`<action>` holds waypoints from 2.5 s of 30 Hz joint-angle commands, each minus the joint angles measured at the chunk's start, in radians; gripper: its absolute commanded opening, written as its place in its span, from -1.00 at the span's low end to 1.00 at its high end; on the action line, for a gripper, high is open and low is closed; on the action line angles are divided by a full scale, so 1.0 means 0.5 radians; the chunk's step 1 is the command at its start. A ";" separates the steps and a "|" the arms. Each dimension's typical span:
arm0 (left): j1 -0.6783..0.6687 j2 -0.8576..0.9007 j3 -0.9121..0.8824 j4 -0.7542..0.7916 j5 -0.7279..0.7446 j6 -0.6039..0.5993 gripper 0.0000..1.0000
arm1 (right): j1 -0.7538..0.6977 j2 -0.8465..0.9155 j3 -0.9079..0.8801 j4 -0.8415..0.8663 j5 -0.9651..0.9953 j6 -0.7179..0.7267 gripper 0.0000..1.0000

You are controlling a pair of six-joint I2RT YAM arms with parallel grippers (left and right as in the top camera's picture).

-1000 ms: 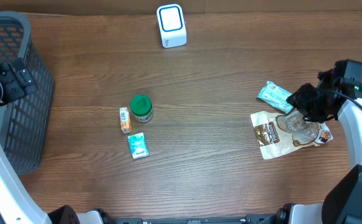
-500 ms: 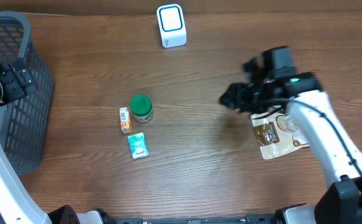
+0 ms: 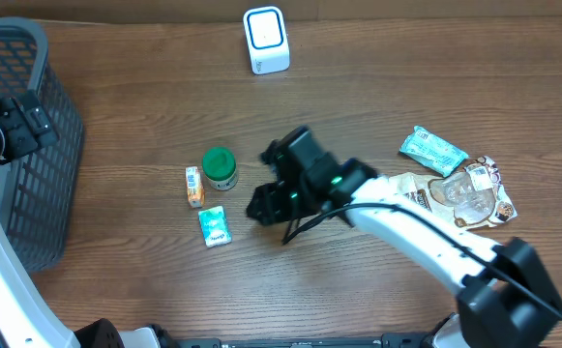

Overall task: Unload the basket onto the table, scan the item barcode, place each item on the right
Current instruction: 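Reach the right gripper to the Kleenex tissue pack near the jar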

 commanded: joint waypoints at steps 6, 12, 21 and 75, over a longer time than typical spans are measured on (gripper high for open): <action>0.007 0.005 0.027 0.002 -0.018 0.038 0.99 | 0.327 0.269 -0.014 0.429 0.108 0.203 -0.30; 0.007 0.005 0.027 0.002 -0.018 0.038 0.99 | 0.401 0.391 -0.014 0.674 0.119 0.174 -0.67; 0.007 0.005 0.027 0.002 -0.018 0.038 0.99 | 0.542 0.513 -0.014 0.967 0.266 0.004 -0.92; 0.007 0.005 0.027 0.002 -0.018 0.038 0.99 | 0.542 0.402 0.014 0.932 0.620 0.154 -0.34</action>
